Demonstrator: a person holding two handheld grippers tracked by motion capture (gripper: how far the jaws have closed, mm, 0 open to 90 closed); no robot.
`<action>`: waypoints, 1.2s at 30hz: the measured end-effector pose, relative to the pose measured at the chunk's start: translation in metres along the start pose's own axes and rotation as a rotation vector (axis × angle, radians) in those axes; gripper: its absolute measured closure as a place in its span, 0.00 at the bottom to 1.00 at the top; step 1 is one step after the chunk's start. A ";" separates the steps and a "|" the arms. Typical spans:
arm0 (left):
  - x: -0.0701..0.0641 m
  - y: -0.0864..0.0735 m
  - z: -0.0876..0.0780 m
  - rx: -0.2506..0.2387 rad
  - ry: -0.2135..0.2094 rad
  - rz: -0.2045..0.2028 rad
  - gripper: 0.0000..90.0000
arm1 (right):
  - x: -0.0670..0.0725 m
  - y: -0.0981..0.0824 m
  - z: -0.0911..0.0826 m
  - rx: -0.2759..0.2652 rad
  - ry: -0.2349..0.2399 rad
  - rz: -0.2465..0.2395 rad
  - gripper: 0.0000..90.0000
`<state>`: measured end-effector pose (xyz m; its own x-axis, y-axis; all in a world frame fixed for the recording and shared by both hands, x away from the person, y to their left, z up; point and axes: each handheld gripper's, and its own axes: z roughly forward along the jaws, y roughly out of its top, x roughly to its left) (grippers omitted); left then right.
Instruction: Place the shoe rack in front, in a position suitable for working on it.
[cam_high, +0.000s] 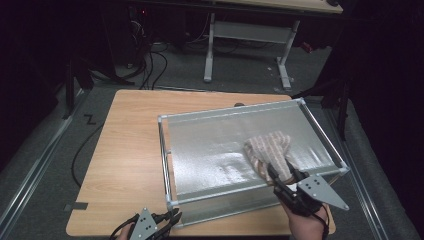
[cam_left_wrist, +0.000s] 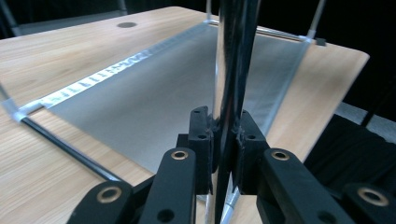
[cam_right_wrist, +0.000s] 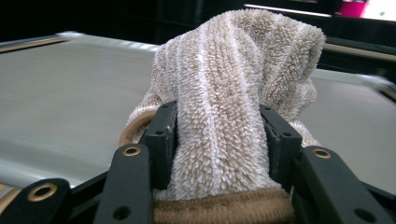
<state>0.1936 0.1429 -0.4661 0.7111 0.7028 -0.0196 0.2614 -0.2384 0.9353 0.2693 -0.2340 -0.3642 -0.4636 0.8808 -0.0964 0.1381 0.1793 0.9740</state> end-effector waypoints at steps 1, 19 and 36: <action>-0.003 0.001 0.002 0.002 -0.007 0.004 0.89 | 0.007 0.001 0.001 -0.001 0.016 -0.010 0.61; -0.023 0.007 0.015 0.016 -0.048 0.031 0.89 | 0.109 0.016 0.009 -0.037 0.277 -0.116 0.64; -0.022 0.008 0.016 0.018 -0.052 0.036 0.89 | 0.125 0.020 -0.008 -0.112 0.294 -0.184 0.72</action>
<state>0.1906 0.1147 -0.4638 0.7533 0.6576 -0.0047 0.2459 -0.2751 0.9294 0.2073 -0.1233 -0.3555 -0.7058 0.6717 -0.2253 -0.0607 0.2596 0.9638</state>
